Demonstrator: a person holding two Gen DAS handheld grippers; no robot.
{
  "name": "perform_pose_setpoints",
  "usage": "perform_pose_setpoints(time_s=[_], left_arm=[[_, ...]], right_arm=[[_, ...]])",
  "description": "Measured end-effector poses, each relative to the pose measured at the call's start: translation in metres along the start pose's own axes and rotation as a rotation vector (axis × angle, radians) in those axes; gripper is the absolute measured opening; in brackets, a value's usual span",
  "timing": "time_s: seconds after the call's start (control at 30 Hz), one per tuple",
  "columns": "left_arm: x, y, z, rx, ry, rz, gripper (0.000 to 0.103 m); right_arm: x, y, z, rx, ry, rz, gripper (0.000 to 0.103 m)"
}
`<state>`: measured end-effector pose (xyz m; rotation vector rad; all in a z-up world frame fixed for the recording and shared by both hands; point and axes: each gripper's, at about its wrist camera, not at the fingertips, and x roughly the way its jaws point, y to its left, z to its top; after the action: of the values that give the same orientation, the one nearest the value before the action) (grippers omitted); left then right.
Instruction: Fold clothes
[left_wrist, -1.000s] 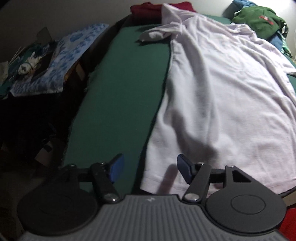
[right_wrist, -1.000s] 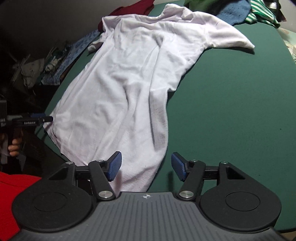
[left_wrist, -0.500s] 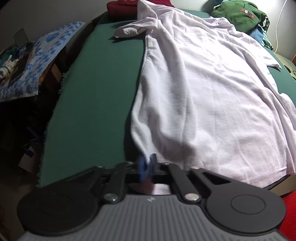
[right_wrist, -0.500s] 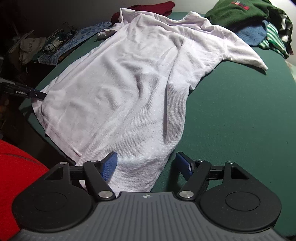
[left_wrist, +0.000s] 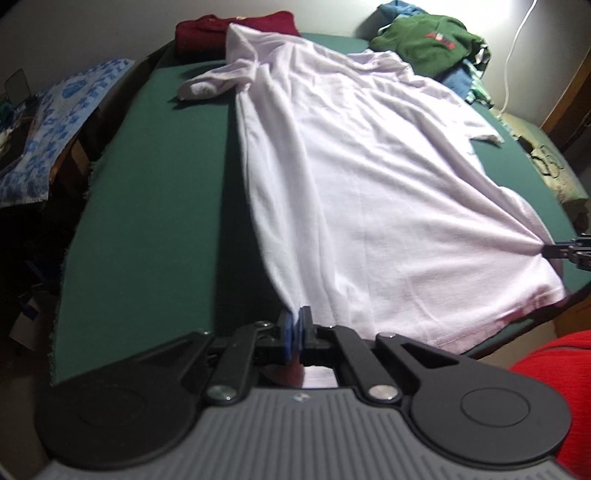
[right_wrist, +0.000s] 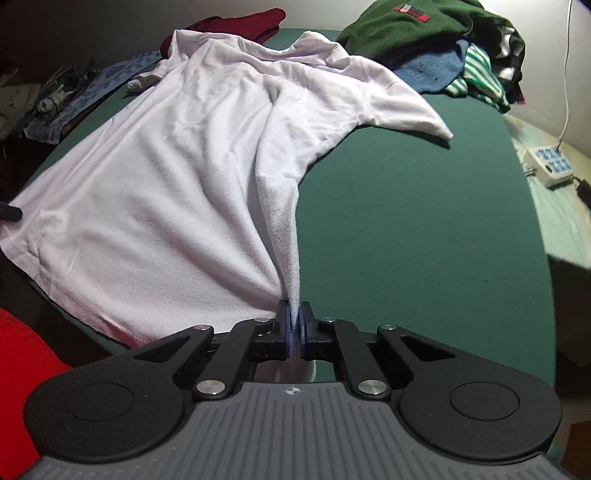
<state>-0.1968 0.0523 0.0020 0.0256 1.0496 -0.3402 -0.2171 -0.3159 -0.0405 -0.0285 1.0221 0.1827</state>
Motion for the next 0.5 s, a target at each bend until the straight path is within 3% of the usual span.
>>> perform_pose_setpoints(time_s=[0.17,0.5], left_arm=[[-0.017,-0.015,-0.006,0.004,-0.002,-0.045,0.000],[0.002,0.022,-0.035,-0.093,0.089,0.090,0.000]], right_arm=[[-0.011,-0.016,-0.001,-0.088,0.053,-0.041,0.004],[0.006,0.005,-0.006,-0.143,0.123,0.082,0.006]])
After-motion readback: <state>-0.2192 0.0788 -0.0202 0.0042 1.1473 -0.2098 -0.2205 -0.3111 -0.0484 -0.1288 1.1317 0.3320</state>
